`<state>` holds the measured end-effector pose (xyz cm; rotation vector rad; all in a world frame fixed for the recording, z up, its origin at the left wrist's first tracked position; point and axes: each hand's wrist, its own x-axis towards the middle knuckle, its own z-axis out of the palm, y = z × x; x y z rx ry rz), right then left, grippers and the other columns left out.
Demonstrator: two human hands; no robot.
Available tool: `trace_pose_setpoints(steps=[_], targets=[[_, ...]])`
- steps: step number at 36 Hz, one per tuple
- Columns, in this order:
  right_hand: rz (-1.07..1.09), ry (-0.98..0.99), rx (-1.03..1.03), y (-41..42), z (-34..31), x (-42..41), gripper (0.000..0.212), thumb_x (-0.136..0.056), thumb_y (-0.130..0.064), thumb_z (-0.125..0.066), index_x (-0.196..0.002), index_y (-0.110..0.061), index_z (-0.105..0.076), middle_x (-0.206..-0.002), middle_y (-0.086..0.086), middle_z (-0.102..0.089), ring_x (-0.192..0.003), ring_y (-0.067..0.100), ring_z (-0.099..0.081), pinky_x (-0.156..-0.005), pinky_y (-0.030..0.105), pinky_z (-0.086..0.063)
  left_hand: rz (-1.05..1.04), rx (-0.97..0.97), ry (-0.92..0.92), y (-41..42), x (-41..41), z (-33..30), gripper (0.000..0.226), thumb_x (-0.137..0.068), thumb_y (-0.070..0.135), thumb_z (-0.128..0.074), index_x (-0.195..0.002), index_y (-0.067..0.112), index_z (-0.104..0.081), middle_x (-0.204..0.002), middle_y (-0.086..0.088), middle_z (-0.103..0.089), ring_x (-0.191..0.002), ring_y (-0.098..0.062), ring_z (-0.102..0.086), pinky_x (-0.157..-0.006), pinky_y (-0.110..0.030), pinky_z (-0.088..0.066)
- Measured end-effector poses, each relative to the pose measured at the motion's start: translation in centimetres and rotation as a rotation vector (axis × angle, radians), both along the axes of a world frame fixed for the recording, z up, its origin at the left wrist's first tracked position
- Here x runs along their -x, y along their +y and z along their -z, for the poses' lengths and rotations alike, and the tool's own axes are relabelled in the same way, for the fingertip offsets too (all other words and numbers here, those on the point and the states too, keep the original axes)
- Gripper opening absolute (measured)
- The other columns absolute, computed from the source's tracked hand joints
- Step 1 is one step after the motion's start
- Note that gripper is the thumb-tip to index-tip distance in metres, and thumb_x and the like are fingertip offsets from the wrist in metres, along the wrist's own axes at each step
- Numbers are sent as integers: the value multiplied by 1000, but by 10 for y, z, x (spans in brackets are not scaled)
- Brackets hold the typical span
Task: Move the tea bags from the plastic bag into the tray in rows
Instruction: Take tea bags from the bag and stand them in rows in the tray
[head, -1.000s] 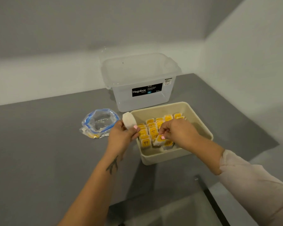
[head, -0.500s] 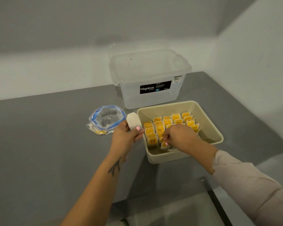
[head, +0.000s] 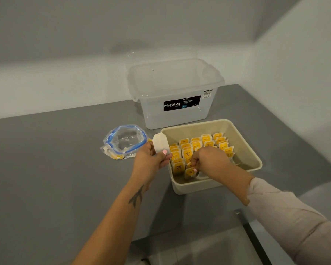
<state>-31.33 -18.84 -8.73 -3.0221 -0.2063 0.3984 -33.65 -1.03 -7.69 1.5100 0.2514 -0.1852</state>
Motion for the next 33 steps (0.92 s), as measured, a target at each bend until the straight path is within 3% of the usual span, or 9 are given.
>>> trace_pose_setpoints(steps=[4,14,23,33], targets=[[-4,4,-8,-1,0,1,13,-82,-29,-70,-96,-30,-71,-101,-5,-67,-95,16,-60,-78,27,-49,6,-3,19,0,-1,0,31,-90,8,-58,-117,17,-48,-114,-5,-62,-93,-19,-69,-81,-32,-57],[-30,-15,14,0,2,-2,10,-85,-22,-64,-87,-27,-72,-90,-4,-68,-86,15,-61,-69,25,-46,13,-26,16,-4,-1,-1,36,-90,9,-57,-125,14,-47,-108,-2,-63,-90,-18,-69,-78,-29,-58],[-23,-23,13,-4,1,-1,12,-86,-19,-61,-87,-25,-71,-93,-3,-68,-88,17,-61,-70,27,-47,10,-25,27,-7,-2,0,41,-90,8,-57,-129,11,-46,-118,-9,-62,-84,-15,-69,-67,-21,-58],[-10,51,-36,-8,-3,-3,10,-84,-26,-68,-94,-24,-69,-97,-4,-67,-90,15,-60,-74,27,-49,63,-91,40,-11,-5,0,42,-87,10,-63,-127,14,-49,-120,-5,-63,-94,-19,-69,-77,-34,-59]])
